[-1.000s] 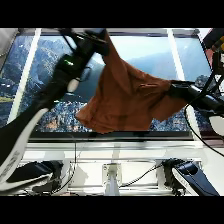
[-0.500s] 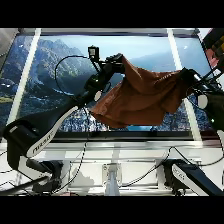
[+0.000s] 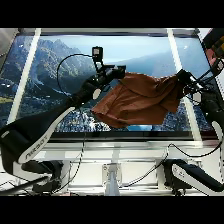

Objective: Fold the clothes and pants, and hang the long-sleeved shirts on hangers.

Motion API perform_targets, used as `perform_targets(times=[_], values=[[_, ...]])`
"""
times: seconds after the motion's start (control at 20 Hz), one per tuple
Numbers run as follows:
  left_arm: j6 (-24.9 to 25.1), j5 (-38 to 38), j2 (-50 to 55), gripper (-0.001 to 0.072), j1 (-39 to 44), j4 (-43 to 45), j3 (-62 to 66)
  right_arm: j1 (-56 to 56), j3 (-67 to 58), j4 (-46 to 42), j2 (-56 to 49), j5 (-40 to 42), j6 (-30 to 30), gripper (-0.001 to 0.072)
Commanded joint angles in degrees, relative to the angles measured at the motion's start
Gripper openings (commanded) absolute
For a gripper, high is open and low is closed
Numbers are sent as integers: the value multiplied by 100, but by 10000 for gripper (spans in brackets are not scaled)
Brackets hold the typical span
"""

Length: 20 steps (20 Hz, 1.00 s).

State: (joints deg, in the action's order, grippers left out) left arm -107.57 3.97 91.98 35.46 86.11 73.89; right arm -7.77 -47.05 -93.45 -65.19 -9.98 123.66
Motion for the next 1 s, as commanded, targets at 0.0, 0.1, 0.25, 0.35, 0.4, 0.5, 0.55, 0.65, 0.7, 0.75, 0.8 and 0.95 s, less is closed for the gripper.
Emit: perform_targets(times=[0.0, 0.1, 0.25, 0.35, 0.4, 0.5, 0.55, 0.65, 0.7, 0.75, 0.8, 0.95], values=[[15, 3971, -448, 643, -142, 562, 2, -4, -4, -44, -17, -131, -28, 13], [758, 5213, -439, 646, -197, 433, 2, -4, -4, -151, -17, -188, -28, 14], [1799, 5630, -264, 707, -192, -146, 2, -4, -4, -146, -17, -341, -28, 13], [1851, 5633, -151, 706, -201, -511, -2, -4, -4, -151, -17, -579, -33, 13], [1851, 5639, -94, 706, -199, -588, -2, -4, -4, -151, -17, -682, -76, 13], [1851, 5790, 42, 704, -199, -627, -2, -4, -4, -149, -17, -769, -492, 13], [1853, 5899, 109, 703, -199, -697, -2, -4, -4, -146, -17, -789, -640, 13], [1985, 6057, 238, 700, -199, -953, -4, -4, -4, -146, -17, -855, -684, 13], [2020, 6061, 282, 692, -199, -1084, -2, -4, -4, -146, -17, -861, -684, 13], [2022, 6052, 308, 690, -197, -1143, -2, -4, -4, -146, -17, -866, -682, 13], [2020, 6048, 339, 664, -190, -1126, -2, -4, -4, -146, -17, -868, -682, 13], [2015, 5969, 396, 445, -214, -1027, -2, -4, -4, -144, -17, -914, -684, 13]])
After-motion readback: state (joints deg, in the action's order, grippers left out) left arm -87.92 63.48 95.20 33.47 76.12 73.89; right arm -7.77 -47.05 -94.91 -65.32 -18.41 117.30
